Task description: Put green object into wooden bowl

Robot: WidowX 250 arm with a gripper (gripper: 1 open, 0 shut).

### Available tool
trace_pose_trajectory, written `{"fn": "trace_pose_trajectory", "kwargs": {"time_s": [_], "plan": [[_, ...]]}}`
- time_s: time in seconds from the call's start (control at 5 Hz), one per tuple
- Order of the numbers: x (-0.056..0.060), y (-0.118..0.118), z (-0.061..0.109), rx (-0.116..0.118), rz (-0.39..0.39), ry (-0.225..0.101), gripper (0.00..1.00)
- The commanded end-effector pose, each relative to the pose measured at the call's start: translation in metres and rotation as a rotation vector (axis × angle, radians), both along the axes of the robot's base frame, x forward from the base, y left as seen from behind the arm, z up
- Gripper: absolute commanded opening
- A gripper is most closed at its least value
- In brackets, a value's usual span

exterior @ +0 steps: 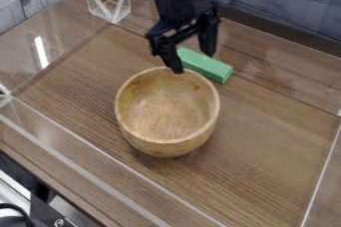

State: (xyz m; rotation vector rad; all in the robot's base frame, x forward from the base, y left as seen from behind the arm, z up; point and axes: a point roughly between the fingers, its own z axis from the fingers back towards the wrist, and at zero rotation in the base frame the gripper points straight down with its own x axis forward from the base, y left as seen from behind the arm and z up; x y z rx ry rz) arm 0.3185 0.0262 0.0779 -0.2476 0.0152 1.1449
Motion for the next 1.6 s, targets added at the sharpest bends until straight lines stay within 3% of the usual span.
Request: {"fn": "trace_pose_trajectory", "kwargs": {"time_s": [0.0,0.2,0.8,1.2,1.4], "plan": [[0.012,-0.004,0.013,-0.004,0.118,-0.061,1.00],[0.014,-0.012,0.011,-0.010,0.212,-0.068,1.00],[0.020,-0.013,0.010,-0.002,0.346,-0.100,1.00],[0.018,-0.038,0.004,0.011,0.375,-0.126,1.00],[0.017,-0.032,0.002,0.017,0.380,-0.126,1.00]]}}
